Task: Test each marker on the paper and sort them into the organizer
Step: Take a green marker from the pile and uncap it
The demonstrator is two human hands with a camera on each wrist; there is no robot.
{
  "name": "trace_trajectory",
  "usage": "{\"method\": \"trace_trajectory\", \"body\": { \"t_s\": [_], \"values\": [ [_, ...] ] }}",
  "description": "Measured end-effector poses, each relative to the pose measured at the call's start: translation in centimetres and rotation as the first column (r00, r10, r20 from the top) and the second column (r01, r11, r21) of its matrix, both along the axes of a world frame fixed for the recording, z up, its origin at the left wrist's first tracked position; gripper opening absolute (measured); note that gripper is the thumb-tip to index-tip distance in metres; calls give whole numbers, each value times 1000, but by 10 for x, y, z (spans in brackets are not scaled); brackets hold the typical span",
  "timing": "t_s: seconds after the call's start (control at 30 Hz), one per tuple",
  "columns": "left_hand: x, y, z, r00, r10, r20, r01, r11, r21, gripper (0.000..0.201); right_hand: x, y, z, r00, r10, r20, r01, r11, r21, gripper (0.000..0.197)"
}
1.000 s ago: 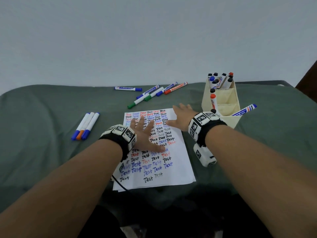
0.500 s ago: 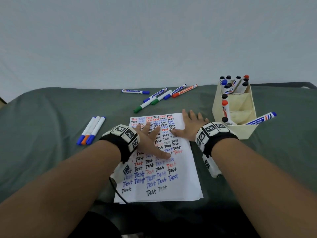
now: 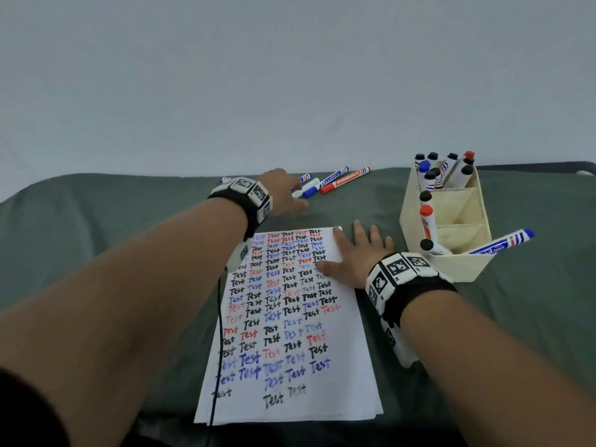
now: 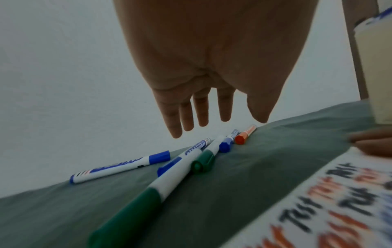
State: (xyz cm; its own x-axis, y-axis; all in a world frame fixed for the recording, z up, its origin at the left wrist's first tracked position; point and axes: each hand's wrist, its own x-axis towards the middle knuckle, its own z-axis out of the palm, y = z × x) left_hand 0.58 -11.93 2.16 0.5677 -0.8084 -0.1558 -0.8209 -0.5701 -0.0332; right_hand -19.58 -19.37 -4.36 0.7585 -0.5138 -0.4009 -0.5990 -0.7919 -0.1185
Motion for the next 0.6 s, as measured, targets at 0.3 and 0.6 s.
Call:
{"method": "trace_trajectory", "body": {
  "t_s": [0.3,0.6],
  "values": [
    [22,-92,-24,996,-85,-13,85,996,-2,66,2,-4,-5,1000,21,-20,-21,999,33,98],
    [42,-121,-49,979,-204,-10,203,968,150,60,1,-4,-7,999,20,-29,-19,999,43,98]
  ]
}}
